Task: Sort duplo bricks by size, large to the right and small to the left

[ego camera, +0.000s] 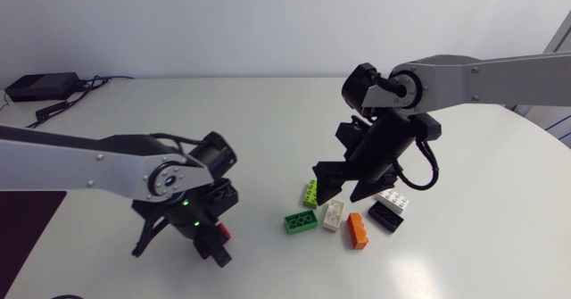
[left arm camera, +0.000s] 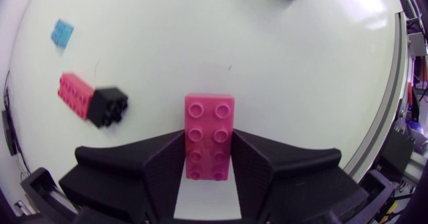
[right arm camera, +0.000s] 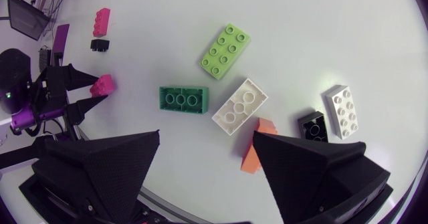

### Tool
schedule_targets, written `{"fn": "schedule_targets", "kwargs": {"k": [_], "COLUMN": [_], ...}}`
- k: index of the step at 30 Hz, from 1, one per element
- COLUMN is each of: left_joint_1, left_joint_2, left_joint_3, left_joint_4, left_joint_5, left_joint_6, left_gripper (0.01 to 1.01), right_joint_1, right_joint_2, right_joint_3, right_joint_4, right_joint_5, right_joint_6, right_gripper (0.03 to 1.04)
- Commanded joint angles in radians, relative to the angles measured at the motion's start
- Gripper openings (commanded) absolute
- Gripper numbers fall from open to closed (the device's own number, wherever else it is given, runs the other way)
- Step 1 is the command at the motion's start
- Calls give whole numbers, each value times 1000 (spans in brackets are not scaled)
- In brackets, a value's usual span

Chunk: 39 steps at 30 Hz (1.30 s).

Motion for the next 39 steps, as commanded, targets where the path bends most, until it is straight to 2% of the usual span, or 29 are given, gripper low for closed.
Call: {"fn": "schedule_targets", "kwargs": {"k": [1,7,10,11,12,13,14,17,20,26,29,32,36,39], "left_joint_1": [-67,-196,-225,-234,-243,-248,-248,-216,-139,64,168,262,383,409], "left_joint_2": [78,222,302,316,324,322,313,258,183,12,-18,-23,-6,18], "left_joint_3": [133,343,432,450,467,475,479,467,425,271,205,140,129,117], "left_joint_4": [-29,-35,-41,-44,-51,-52,-54,-63,-89,-103,-97,-24,22,66], "left_joint_5": [1,6,29,30,30,30,30,30,29,27,21,-43,-66,-128], "left_joint_6": [-36,-48,-51,-54,-56,-54,-54,-53,-51,-28,-11,-10,-53,-123], "left_gripper": [316,328,411,530,767,962,995,995,995,990,990,989,989,989], "right_joint_1": [-16,-82,-117,-125,-134,-144,-151,-167,-160,-41,8,34,60,67], "right_joint_2": [-33,-60,-75,-79,-84,-86,-87,-89,-70,22,77,123,149,163], "right_joint_3": [-29,-52,-65,-68,-69,-68,-65,-54,-29,70,142,193,228,242], "right_joint_4": [-22,-31,-31,-31,-32,-37,-38,-41,-38,-32,-37,-37,-35,-31], "right_joint_5": [-2,-2,-2,-2,-2,-2,-1,-2,-4,-2,1,4,5,7], "right_joint_6": [19,5,-4,-6,-9,-13,-15,-21,-21,6,19,26,40,46], "right_gripper": [1003,1003,1003,1003,1003,1003,1003,1003,1003,1003,1003,1003,1003,1003]}}
